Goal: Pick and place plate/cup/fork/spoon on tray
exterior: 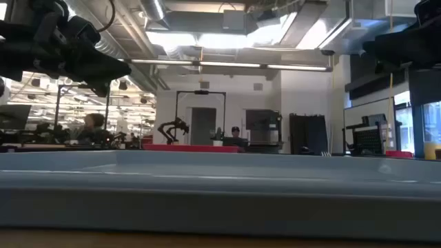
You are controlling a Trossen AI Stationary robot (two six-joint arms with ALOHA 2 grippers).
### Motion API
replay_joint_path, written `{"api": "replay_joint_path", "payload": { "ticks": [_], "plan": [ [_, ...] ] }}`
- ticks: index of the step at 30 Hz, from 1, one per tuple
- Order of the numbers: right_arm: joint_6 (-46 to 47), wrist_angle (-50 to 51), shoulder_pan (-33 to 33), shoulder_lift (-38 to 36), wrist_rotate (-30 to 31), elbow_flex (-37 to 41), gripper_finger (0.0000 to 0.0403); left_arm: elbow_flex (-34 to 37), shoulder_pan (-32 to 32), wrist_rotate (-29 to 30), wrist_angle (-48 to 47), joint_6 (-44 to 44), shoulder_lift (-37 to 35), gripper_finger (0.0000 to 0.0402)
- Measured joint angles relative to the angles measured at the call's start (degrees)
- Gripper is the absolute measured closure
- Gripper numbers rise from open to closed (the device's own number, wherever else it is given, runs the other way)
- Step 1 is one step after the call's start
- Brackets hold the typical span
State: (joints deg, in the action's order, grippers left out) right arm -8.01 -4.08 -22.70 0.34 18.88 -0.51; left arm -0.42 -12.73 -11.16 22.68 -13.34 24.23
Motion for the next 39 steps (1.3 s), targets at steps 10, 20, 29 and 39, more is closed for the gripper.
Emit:
{"api": "replay_joint_path", "payload": {
  "ticks": [10, 20, 29, 39],
  "plan": [
    [0.0, 0.01, 0.01, 0.0, 0.0, 0.02, 0.0272, 0.0, 0.02, -0.02, 0.0, 0.01, 0.01, 0.036],
    [0.01, 0.01, 0.02, 0.02, 0.0, 0.0, 0.0272, 0.01, 0.01, 0.0, 0.0, 0.01, 0.01, 0.036],
    [0.02, 0.02, 0.02, 0.01, 0.0, 0.0, 0.0272, 0.01, 0.01, -0.01, 0.0, 0.01, 0.02, 0.036],
    [-7.68, -0.76, 0.02, 0.02, -0.73, 0.02, 0.0272, 0.01, 0.0, -0.01, 0.0, 0.02, 0.01, 0.036]
  ]
}}
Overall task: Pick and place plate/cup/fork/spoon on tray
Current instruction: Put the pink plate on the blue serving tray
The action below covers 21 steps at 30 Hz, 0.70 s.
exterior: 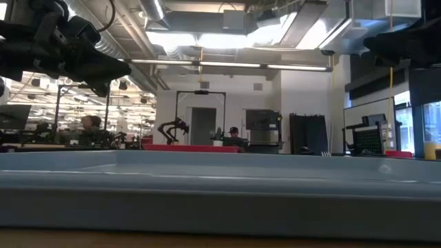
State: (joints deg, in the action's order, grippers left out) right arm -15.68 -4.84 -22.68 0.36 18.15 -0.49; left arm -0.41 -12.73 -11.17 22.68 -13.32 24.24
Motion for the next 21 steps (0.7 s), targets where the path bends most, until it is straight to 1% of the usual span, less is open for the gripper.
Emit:
{"api": "replay_joint_path", "payload": {
  "ticks": [3, 5, 6, 9, 13, 18, 21],
  "plan": [
    [8.27, -0.66, 0.0, 0.02, -1.14, -0.02, 0.0272, 0.0, 0.02, -0.01, 0.0, -0.01, 0.0, 0.036],
    [14.01, -3.76, 0.0, -0.02, -1.27, 0.0, 0.0272, -0.01, 0.0, 0.01, 0.0, -0.02, -0.01, 0.036],
    [14.91, -5.78, 0.0, -0.04, -1.3, -0.02, 0.0272, -0.01, 0.01, 0.01, 0.0, -0.01, 0.01, 0.036],
    [13.47, -11.46, 0.0, -0.04, -1.33, 0.0, 0.0272, -0.01, 0.0, 0.01, 0.0, 0.0, 0.0, 0.036],
    [12.47, -15.82, 0.0, -0.04, -1.31, -0.02, 0.0272, 0.0, 0.0, 0.0, 0.0, 0.0, -0.01, 0.036],
    [7.9, -17.15, 0.0, -0.04, -1.29, -0.02, 0.0272, -0.01, 0.0, 0.01, 0.0, 0.0, -0.01, 0.036],
    [7.86, -17.78, 0.0, -0.04, -1.27, -0.01, 0.0272, -0.01, 0.0, 0.01, 0.0, 0.0, -0.01, 0.036]
  ]
}}
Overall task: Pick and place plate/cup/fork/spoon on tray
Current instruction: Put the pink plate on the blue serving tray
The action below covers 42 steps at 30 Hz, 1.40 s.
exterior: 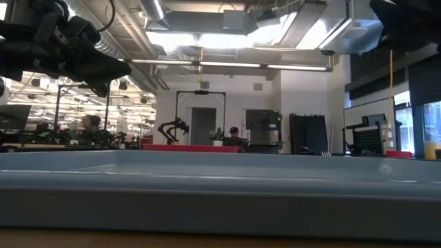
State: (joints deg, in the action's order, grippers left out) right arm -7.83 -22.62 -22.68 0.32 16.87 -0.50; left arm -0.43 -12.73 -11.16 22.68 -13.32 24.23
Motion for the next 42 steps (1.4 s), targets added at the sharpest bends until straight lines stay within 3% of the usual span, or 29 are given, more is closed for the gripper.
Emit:
{"api": "replay_joint_path", "payload": {
  "ticks": [8, 14, 17, 20, 24, 26, 32, 36, 38, 40, 42],
  "plan": [
    [-4.78, 0.59, 0.0, 0.0, 3.06, 0.0, 0.0272, 0.0, 0.02, 0.65, 0.11, 0.0, 0.02, 0.036],
    [-6.3, -0.15, 0.02, 0.0, 13.62, -0.01, 0.0272, 0.02, 0.0, 11.91, 2.36, -3.85, 0.0, 0.036],
    [-7.08, -4.96, 0.83, 0.01, 17.31, -0.01, 0.0272, 0.02, 0.02, 16.33, 4.57, -1.71, 0.02, 0.036],
    [-9.23, -12.37, 3.15, 0.62, 16.28, -0.01, 0.0272, 0.0, 0.0, 22.59, 7.03, 6.05, -0.03, 0.036],
    [-12.14, -22.18, 7.53, 4.48, 7.27, -0.01, 0.0272, 0.02, 0.0, 30.21, 8.01, 13.51, 0.0, 0.036],
    [-12.78, -25.0, 10.11, 7.78, 4.6, -0.95, 0.0272, 0.02, 0.0, 32.47, 8.02, 16.3, 0.0, 0.036],
    [-15.2, -23.7, 18.21, 23.54, 5.81, -12.19, 0.0272, 0.02, 0.0, 33.43, 8.32, 18.88, 0.0, 0.036],
    [-15.93, -11.21, 24.9, 37.66, 16.02, -24.37, 0.0272, 0.02, 0.0, 33.43, 8.33, 18.06, 0.0, 0.036],
    [-11.43, -3.22, 28.68, 44.72, 19.63, -30.71, 0.0272, 0.02, 0.0, 33.25, 8.29, 17.82, 0.0, 0.036],
    [-5.8, 5.66, 32.79, 51.86, 18.67, -37.14, 0.0272, 0.02, 0.0, 32.88, 8.12, 16.65, 0.0, 0.036],
    [-1.53, 13.2, 36.64, 58.87, 14.02, -43.75, 0.0272, 0.02, 0.0, 32.73, 7.59, 15.19, 0.02, 0.036]
  ]
}}
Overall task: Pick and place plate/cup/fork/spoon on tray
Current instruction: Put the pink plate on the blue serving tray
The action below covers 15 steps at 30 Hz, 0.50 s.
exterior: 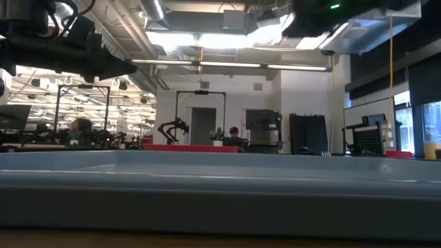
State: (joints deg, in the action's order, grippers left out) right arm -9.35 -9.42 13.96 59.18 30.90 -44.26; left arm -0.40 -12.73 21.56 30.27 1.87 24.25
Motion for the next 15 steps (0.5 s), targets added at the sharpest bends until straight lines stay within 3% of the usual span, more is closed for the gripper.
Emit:
{"api": "replay_joint_path", "payload": {
  "ticks": [6, 15],
  "plan": [
    [3.06, 19.66, 8.99, 20.01, -14.22, -20.87, 0.0272, 0.0, 0.0, -0.02, -1.29, -4.9, -0.02, 0.036],
    [2.74, 34.87, 16.01, 41.69, -22.81, -46.21, 0.0272, 0.0, 0.0, -0.06, -2.88, -10.02, -0.02, 0.036]
  ]
}}
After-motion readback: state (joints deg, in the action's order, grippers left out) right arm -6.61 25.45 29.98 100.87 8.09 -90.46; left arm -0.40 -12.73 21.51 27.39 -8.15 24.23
